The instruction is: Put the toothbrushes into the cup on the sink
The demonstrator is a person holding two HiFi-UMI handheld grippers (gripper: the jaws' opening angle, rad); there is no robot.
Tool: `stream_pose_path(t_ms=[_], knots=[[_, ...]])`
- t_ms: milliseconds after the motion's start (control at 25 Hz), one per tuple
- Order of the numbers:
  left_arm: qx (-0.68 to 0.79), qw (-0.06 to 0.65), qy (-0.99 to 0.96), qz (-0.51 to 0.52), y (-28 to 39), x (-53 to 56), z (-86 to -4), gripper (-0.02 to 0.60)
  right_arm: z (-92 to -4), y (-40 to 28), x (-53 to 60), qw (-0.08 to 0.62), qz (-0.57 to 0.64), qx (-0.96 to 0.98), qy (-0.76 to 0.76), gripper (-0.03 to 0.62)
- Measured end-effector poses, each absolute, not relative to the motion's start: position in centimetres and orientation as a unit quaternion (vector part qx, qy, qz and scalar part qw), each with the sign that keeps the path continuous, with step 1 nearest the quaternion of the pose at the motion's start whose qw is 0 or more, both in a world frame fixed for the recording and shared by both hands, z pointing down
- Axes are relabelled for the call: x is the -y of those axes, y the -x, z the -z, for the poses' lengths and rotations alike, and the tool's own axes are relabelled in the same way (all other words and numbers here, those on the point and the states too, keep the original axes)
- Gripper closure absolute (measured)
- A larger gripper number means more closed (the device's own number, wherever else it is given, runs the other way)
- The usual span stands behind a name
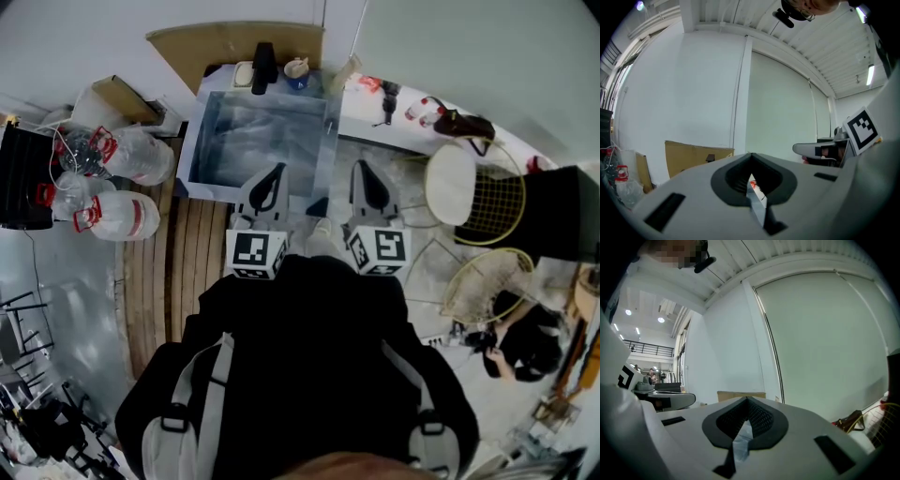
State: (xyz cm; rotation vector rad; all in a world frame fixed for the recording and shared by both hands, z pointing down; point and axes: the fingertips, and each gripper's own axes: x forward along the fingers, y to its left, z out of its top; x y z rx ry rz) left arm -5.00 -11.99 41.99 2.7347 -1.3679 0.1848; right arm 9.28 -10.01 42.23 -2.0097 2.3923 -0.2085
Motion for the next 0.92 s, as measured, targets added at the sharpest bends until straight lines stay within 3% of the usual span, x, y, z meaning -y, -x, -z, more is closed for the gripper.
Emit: stream_pose_path(t_ms=[920], knots=[[0.432, 0.053, -0.898, -0.056, 6.7, 7.4, -43.1, 0.580, -43.1, -7.5, 4.9, 0.009, 0.088, -0.754, 0.651, 0.592]])
